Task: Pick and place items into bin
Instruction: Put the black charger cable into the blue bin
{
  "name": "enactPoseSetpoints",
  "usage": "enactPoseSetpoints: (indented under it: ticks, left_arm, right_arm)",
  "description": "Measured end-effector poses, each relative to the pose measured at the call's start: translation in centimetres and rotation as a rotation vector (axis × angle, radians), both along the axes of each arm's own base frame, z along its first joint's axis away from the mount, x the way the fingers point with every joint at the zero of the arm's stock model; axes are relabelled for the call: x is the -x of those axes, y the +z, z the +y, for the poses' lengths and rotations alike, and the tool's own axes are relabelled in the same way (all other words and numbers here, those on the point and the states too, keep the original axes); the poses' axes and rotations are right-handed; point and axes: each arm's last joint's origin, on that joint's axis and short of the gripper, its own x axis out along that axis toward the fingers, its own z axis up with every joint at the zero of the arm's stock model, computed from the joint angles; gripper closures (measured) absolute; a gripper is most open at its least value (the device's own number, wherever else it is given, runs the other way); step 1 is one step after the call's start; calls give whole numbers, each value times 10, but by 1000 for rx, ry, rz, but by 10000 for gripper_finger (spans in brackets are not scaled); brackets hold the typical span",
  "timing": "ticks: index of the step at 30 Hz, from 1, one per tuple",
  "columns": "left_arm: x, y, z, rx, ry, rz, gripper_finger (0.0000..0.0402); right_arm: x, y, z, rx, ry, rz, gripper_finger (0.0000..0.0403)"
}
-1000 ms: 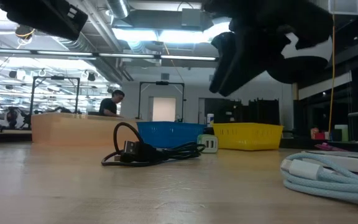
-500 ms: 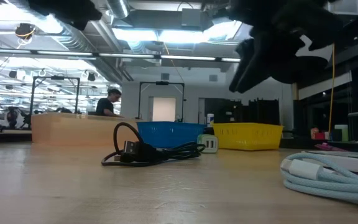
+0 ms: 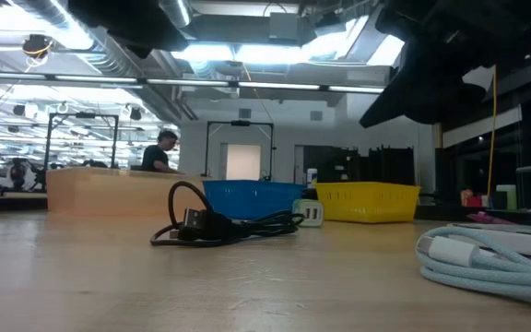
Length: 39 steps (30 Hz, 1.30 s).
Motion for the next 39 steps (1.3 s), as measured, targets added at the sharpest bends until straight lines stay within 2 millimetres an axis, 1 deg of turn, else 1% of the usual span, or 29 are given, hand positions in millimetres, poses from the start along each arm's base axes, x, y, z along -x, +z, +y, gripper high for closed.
enactPoseSetpoints:
  ticks: [6, 8, 12, 16, 21, 24, 31, 36, 39]
  left_arm:
    - [-31, 9, -16, 63, 117, 165, 400]
    - [-44, 10, -20, 93, 155, 217, 400]
    - [-68, 8, -25, 97, 192, 318, 400]
    - [-85, 0, -28, 66, 182, 379, 400]
    - [-96, -18, -23, 2, 187, 424, 386]
    - [-100, -23, -19, 1, 212, 434, 367]
    - [-103, -22, -18, 47, 238, 406, 304]
    - [-104, -22, -19, 135, 306, 380, 259]
    - [-104, -25, -19, 138, 329, 360, 240]
  right_arm:
    - [3, 0, 5, 74, -16, -8, 231]
    - [4, -1, 4, 85, -21, 3, 231]
    - [4, -1, 4, 86, -23, 1, 231]
    - [3, 0, 5, 81, -24, -10, 231]
    - [2, 1, 5, 64, -35, -22, 231]
    - [2, 1, 5, 37, -56, -29, 231]
    - [3, 0, 7, 18, -64, -32, 231]
    - [10, -12, 6, 13, -75, -1, 231]
    - [12, -17, 5, 16, -77, 9, 231]
